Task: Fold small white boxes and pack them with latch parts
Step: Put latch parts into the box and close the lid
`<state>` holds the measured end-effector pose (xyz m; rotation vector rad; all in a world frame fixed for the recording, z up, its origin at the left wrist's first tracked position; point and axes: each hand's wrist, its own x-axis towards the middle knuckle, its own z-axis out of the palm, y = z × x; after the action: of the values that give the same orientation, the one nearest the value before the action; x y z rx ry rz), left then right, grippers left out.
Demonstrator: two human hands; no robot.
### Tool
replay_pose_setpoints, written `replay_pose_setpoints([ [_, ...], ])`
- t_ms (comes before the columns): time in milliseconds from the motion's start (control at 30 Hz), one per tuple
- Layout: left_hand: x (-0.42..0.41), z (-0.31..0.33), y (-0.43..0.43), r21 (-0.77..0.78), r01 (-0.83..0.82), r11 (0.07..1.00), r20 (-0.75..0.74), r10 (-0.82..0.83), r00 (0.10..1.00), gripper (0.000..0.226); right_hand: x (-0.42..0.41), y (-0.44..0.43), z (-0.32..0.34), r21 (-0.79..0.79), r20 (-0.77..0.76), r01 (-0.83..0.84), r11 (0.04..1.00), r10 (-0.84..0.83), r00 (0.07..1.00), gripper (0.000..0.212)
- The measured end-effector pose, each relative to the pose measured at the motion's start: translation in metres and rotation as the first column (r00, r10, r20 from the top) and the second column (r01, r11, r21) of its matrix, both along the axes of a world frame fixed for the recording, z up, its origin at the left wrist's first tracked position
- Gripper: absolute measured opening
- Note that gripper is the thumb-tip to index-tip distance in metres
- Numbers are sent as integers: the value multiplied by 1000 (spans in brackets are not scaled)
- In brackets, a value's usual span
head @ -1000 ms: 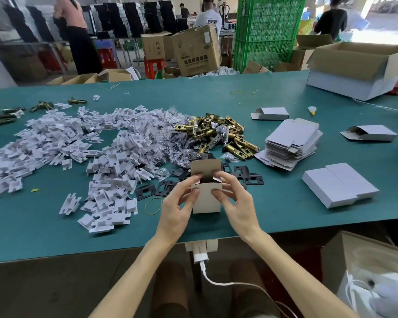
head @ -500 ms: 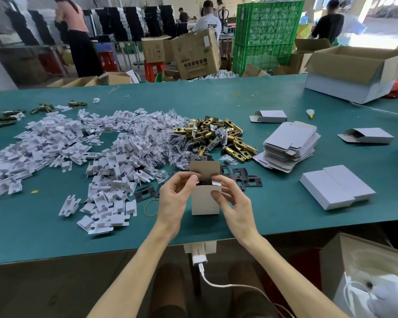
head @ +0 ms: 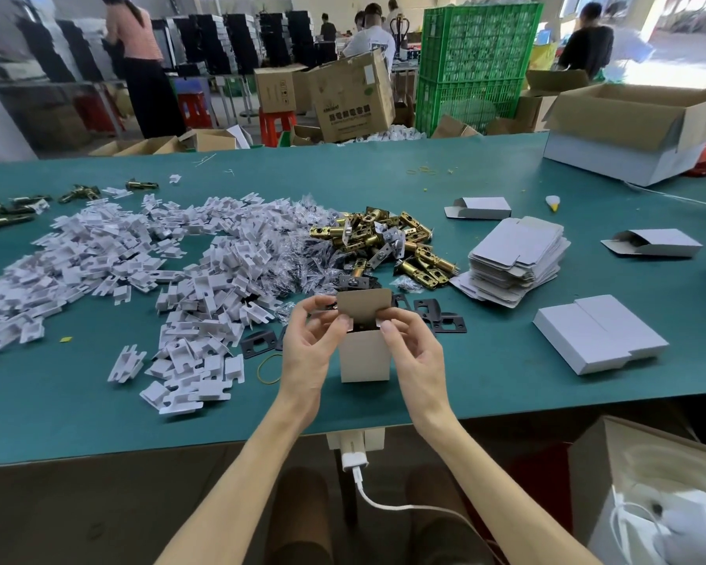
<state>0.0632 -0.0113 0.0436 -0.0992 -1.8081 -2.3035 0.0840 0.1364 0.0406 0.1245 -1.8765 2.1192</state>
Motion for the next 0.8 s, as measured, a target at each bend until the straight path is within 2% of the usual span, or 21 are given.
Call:
replay_pose_setpoints([
  [133,-4,3,-4,-69,98,993,8,-98,995,19,-2,0,1,-67,41,-5,998,7,999,11],
  [233,-3,7,-7,-43,174,984,14,-173,985,21,-1,1,2,-93,50,-17,996,22,999,22],
  [333,-2,7,-12,-29,221,975,12,-221,975,22,0,7,3,-24,27,-58,998,59,998,29],
  [433,-1,8,-14,-58,251,966,-8,-252,968,24,0,11,3,22,13,-67,998,67,998,22],
  [567,2,15,-15,-166,252,953,-34,-261,965,26,-3,13,2,20,39,-88,996,87,995,22],
  [700,6,22,-10,-209,225,952,-37,-238,971,34,-3,14,2,10,48,-107,994,107,993,22],
  [800,5,24,-4,-230,186,955,-40,-200,979,28,-2,15,2,4,38,-123,992,123,992,21],
])
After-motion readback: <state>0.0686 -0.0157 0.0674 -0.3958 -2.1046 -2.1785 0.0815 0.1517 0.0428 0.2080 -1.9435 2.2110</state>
